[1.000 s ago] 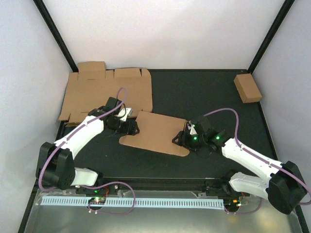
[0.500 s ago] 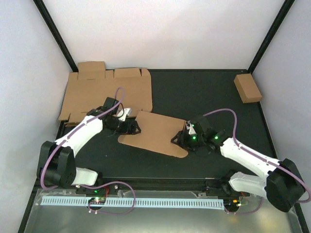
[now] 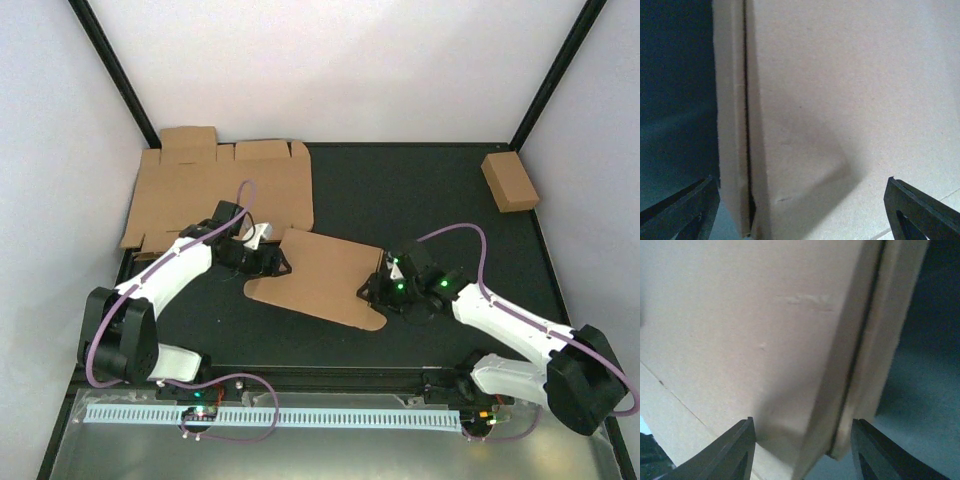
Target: Fold the paper box
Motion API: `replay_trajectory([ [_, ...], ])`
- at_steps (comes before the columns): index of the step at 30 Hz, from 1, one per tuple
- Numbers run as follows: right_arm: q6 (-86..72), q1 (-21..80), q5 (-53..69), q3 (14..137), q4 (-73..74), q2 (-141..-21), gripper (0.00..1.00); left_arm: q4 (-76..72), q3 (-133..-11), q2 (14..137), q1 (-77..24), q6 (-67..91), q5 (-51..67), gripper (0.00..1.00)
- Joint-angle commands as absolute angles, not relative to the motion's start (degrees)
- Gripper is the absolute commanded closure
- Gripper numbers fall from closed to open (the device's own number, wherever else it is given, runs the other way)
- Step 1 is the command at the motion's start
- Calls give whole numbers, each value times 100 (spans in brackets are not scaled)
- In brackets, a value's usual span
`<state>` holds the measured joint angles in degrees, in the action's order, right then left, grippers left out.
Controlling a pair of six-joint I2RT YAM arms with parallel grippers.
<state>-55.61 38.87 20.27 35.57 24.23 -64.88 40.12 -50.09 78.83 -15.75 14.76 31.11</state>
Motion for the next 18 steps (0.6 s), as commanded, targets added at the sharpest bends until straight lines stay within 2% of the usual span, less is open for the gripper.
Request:
replay_trajectory([
  [1, -5164, 3869, 1516, 3605, 2984, -6319, 47, 4199, -5069, 7723, -1524, 1382, 2564, 8],
  [9, -4839, 3867, 1282, 3627, 3177, -6065, 53, 4375, -5149, 7546, -1529, 1389, 2034, 16],
  [13, -4763, 3867, 1320, 3531, 3075, -6166, 54, 4414, -5114, 7687, -1521, 1511, 1689, 24],
  [18, -4736, 3867, 1512, 3324, 2751, -6391, 59, 4209, -4980, 7927, -1521, 1708, 1877, 33],
])
